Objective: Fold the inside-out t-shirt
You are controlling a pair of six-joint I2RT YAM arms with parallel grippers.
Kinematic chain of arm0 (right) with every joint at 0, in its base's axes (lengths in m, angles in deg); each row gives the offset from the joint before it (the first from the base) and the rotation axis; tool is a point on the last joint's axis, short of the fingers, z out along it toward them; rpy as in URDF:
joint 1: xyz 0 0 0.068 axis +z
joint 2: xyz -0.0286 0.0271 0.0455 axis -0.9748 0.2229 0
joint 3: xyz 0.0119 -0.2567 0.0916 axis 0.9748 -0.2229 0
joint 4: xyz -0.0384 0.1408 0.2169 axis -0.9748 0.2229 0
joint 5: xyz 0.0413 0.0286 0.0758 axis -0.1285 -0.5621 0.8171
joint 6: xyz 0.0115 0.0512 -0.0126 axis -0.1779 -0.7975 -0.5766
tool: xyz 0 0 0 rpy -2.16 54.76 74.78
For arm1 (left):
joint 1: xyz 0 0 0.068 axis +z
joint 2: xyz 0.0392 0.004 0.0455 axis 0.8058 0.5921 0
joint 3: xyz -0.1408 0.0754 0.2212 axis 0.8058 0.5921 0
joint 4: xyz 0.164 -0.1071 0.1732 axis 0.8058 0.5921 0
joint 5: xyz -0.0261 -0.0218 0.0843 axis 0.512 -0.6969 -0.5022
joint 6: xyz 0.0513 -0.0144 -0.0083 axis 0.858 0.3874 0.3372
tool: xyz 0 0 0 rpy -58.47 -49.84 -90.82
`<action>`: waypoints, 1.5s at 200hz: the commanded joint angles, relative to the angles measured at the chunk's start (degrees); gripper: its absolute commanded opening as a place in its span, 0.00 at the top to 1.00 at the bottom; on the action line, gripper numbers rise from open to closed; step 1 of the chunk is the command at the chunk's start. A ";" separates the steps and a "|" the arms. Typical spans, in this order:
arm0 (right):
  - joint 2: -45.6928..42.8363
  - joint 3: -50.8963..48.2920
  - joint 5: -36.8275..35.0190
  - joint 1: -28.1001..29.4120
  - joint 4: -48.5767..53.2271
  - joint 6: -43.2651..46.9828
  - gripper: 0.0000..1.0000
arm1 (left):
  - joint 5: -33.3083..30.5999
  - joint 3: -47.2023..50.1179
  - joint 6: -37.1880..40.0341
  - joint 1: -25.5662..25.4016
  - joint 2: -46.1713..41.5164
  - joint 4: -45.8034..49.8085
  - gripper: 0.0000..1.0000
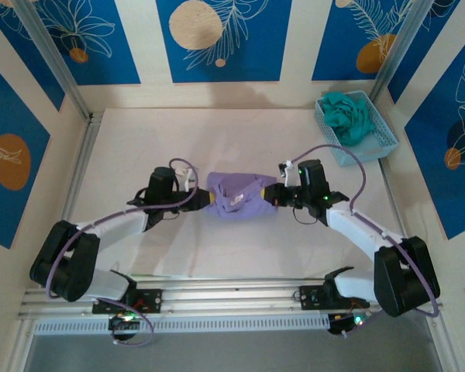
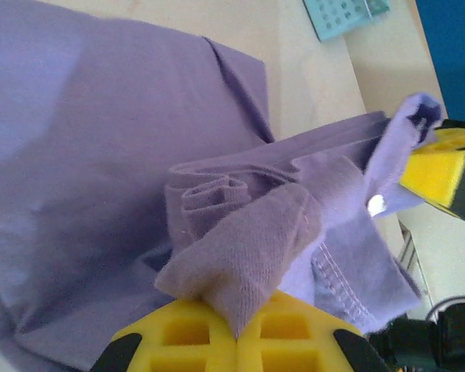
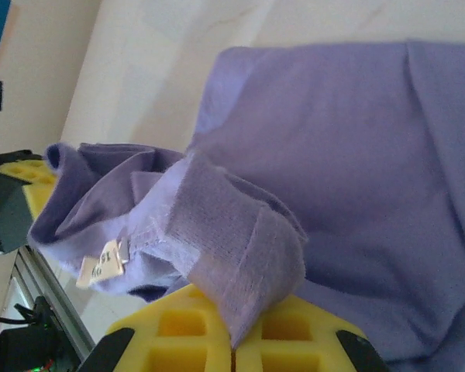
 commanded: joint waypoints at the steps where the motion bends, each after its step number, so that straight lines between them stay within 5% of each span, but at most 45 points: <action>1: -0.34 -0.26 -2.21 -0.21 -0.85 -2.32 1.00 | -3.56 -0.71 -0.21 -0.08 0.68 -4.63 1.00; 80: 19.26 17.34 -9.84 -4.06 10.05 1.00 1.00 | -7.29 -20.95 8.75 5.33 19.53 6.98 1.00; 113: 32.68 27.99 -10.36 -5.96 15.08 1.61 0.95 | -8.86 -31.70 10.34 6.62 31.56 10.97 0.92; 142: 41.01 35.49 -14.61 -7.06 20.57 2.51 0.87 | -8.10 -40.53 10.85 7.03 38.96 14.25 0.75; 177: 40.95 35.47 -13.39 -9.02 20.39 2.92 0.68 | -7.04 -46.30 12.25 7.12 42.41 19.94 0.61; 228: 29.63 29.32 -9.05 -10.28 19.06 5.35 0.42 | -10.08 -39.87 15.45 7.38 33.72 25.40 0.29; 266: 27.07 24.85 -7.27 -10.47 16.56 3.84 0.30 | -3.44 -41.34 15.35 6.01 36.33 26.19 0.22; 300: 26.51 23.57 -5.26 -10.51 15.05 3.43 0.29 | -4.04 -44.07 16.21 4.36 39.92 28.63 0.21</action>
